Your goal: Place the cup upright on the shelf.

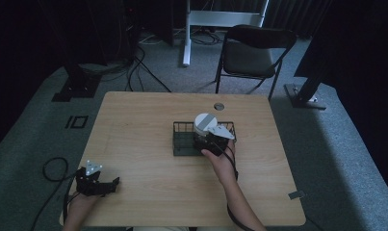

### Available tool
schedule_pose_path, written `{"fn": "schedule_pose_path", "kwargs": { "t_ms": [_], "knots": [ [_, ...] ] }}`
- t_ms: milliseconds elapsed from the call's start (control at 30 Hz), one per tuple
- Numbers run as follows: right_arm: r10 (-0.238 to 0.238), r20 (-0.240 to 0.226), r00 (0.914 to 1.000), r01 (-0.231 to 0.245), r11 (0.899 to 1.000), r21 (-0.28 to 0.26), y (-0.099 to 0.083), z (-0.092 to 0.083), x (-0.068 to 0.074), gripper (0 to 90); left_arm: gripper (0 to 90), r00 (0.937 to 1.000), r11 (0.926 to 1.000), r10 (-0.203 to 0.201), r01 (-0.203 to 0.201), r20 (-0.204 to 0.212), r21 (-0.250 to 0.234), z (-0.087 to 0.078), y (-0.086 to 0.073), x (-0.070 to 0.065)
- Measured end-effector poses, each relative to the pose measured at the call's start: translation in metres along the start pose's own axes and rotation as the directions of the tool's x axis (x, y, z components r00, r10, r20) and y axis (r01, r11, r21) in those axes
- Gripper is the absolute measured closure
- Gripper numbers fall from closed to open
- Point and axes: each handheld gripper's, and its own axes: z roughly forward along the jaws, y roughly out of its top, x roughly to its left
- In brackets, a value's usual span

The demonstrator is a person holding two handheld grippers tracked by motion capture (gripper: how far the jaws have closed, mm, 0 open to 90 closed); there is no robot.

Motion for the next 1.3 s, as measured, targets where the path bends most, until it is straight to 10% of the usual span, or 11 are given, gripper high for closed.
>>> {"fn": "schedule_pose_path", "kwargs": {
  "t_ms": [1300],
  "knots": [
    [-0.044, -0.057, 0.9974, 0.040, 0.998, -0.058, -0.006, -0.050, -0.023, 11.5, 0.2, 1.0000, 1.0000, 0.000, 0.000, 0.000, 0.000, 0.000, 0.000, 0.000]
  ]
}}
